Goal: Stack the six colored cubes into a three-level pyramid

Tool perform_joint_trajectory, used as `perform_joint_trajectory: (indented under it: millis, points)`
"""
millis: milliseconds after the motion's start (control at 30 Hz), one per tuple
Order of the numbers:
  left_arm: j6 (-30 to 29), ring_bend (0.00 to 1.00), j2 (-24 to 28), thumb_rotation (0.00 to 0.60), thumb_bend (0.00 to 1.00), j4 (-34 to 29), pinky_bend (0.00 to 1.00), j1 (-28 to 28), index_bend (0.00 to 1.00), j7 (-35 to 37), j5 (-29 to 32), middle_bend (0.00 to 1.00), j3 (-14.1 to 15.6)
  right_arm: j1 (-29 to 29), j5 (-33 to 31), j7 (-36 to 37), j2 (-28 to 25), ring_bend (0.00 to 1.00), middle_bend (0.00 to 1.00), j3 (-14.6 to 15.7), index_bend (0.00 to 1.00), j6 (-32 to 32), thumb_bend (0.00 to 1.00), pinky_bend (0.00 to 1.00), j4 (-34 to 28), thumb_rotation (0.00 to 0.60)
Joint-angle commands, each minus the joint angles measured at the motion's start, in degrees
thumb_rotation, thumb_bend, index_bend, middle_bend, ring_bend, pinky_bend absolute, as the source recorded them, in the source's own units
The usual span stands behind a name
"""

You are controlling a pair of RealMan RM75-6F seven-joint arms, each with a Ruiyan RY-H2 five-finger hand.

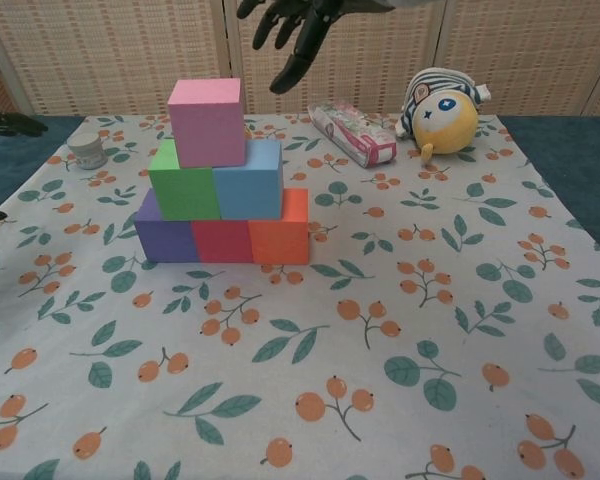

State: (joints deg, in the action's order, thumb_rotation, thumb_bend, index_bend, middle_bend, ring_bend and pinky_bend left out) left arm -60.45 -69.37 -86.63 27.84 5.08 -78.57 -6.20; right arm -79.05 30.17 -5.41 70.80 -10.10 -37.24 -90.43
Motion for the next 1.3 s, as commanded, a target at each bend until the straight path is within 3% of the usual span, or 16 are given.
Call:
perform_joint_trajectory:
  millis: [33, 233, 667, 967, 1300]
  points:
    - [2.4, 0.00, -0.8, 0.600, 0.29, 1.3, 0.03, 1.9, 0.09, -0.4, -0.6, 0.05, 0.3, 2.5, 1.0, 1.7, 0.3, 0.11, 0.12, 0.8, 0.00, 0.1, 0.05, 0.24, 1.4, 0.600]
    - [5.7, 0.00, -2.8, 0.600, 0.29, 2.8, 0.03, 4.7, 0.09, -1.7, -0.4, 0.04, 0.0, 4.5, 2.1, 3.0, 5.6, 0.06, 0.10, 1.2, 0.00, 2.0, 0.05, 0.24, 7.6, 0.600]
    - [8.0, 0.00, -6.9, 0.600, 0.29, 4.5, 0.03, 7.5, 0.09, -4.0, -2.0, 0.03, 1.4, 5.5, 4.5, 5.4, 17.8, 0.00, 0.06, -1.6, 0.00, 5.2, 0.05, 0.18, 22.0, 0.600]
    - [8.7, 0.00, -8.9, 0.600, 0.29, 5.6, 0.02, 9.1, 0.08, -4.7, -2.4, 0.01, 1.5, 5.8, 5.6, 5.6, 21.6, 0.00, 0.06, -3.3, 0.00, 6.3, 0.05, 0.18, 26.6, 0.600]
    - [8.8, 0.00, -10.1, 0.600, 0.28, 6.9, 0.02, 10.2, 0.08, -4.7, -2.7, 0.00, 1.6, 6.6, 7.1, 5.4, 22.4, 0.00, 0.06, -4.6, 0.00, 6.7, 0.05, 0.17, 27.7, 0.600]
